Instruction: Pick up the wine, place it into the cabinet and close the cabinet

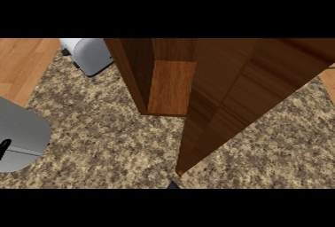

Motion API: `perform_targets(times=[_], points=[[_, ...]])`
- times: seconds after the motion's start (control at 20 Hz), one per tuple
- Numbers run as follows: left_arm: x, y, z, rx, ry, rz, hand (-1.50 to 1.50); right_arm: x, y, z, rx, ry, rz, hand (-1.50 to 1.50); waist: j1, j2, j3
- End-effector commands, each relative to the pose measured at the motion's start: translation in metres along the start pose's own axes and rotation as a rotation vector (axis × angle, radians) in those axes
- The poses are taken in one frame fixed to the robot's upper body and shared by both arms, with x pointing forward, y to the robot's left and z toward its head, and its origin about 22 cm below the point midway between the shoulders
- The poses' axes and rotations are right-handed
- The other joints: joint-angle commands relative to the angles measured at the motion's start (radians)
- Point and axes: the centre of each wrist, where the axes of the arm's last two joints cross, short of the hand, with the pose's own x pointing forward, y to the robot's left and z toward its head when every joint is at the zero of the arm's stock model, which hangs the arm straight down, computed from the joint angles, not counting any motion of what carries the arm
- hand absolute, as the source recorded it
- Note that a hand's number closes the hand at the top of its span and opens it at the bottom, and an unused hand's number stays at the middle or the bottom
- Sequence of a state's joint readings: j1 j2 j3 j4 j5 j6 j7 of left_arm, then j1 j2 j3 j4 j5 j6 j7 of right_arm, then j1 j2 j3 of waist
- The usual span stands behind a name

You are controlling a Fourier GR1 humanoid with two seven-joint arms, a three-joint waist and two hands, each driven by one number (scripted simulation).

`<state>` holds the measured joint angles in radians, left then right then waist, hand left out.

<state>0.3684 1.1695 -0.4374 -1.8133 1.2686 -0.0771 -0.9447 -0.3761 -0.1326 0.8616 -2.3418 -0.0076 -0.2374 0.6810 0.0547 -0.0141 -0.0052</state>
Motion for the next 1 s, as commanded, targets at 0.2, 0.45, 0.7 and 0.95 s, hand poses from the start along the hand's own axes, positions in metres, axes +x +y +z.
perform_targets(times=[0.2, 0.45, 0.7, 0.95], points=[[0.017, 0.022, -0.001, -0.029, -0.038, -0.006, -1.5, 0.0, 0.015, -0.059, -0.097, -0.087, -0.027, 1.5, 0.014, 0.011, 0.0], [0.027, 0.039, 0.01, -0.022, -0.012, 0.027, -1.5, 0.004, 0.001, -0.097, -0.21, -0.088, 0.017, 1.5, 0.008, 0.01, 0.002], [0.037, 0.06, 0.009, -0.01, -0.026, -0.009, -1.5, 0.021, -0.031, -0.149, -0.204, -0.073, 0.023, 1.5, 0.005, 0.017, 0.003], [0.045, 0.068, 0.015, -0.024, -0.018, -0.012, -1.5, 0.027, -0.065, -0.184, -0.171, -0.06, 0.012, 1.5, 0.004, 0.018, 0.004]])
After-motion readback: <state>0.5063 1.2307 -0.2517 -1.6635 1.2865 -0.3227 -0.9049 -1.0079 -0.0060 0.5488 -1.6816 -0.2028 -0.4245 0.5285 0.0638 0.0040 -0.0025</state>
